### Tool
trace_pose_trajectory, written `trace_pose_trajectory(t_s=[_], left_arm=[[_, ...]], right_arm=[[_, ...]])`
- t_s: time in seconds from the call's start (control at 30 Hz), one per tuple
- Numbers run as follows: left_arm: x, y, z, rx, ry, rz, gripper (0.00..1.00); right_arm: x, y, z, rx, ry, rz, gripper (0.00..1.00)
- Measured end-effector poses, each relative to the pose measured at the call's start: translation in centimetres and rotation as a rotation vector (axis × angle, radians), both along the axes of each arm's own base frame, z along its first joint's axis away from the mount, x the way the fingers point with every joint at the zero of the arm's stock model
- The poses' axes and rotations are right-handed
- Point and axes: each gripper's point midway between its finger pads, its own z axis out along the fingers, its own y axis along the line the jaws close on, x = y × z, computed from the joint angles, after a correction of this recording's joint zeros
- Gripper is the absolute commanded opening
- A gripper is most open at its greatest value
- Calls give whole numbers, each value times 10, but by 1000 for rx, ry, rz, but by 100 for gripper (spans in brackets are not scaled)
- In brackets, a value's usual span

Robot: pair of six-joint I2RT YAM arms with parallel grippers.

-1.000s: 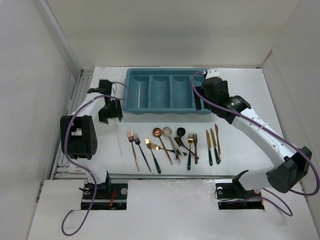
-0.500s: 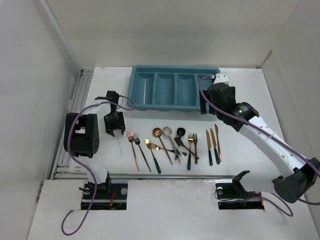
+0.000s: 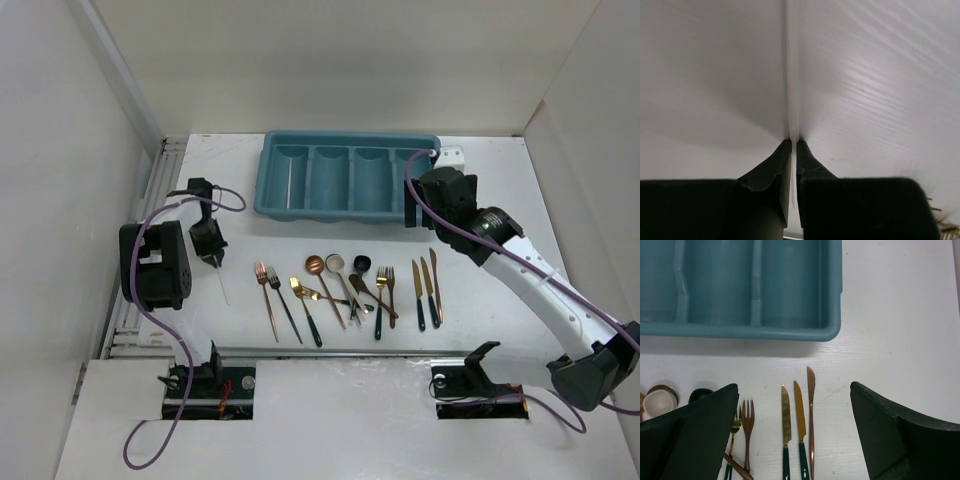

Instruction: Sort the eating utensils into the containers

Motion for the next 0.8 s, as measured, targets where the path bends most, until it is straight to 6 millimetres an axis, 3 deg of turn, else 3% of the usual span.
trace_pose_trajectory(t_s=[0.17, 0.27, 0.33, 0.43, 0.5, 0.57, 0.67, 0.73, 0.8], left_arm=[[27, 34, 21, 67, -73, 41, 0], [88, 37, 76, 93, -273, 22, 0], [130, 30, 124, 98, -439, 2, 0], [181, 3, 199, 87, -691, -57, 0], [204, -31, 243, 67, -839, -131, 0], [217, -71, 270, 33, -930, -214, 0], [237, -129, 284, -30, -1001, -323, 0], [251, -156, 264, -65, -981, -370, 0], [260, -170, 225, -84, -913, -397, 0]], right_arm=[[4, 6, -12, -17, 37, 23, 97], [8, 14, -25, -28, 78, 56, 97], [11, 20, -32, -29, 100, 76, 97], [14, 27, -40, -27, 119, 102, 97], [17, 32, -43, -23, 126, 116, 97], [19, 35, -46, -21, 131, 127, 97], [22, 40, -51, -24, 146, 144, 97], [24, 44, -55, -30, 157, 161, 97], [24, 50, -60, -34, 172, 188, 100]])
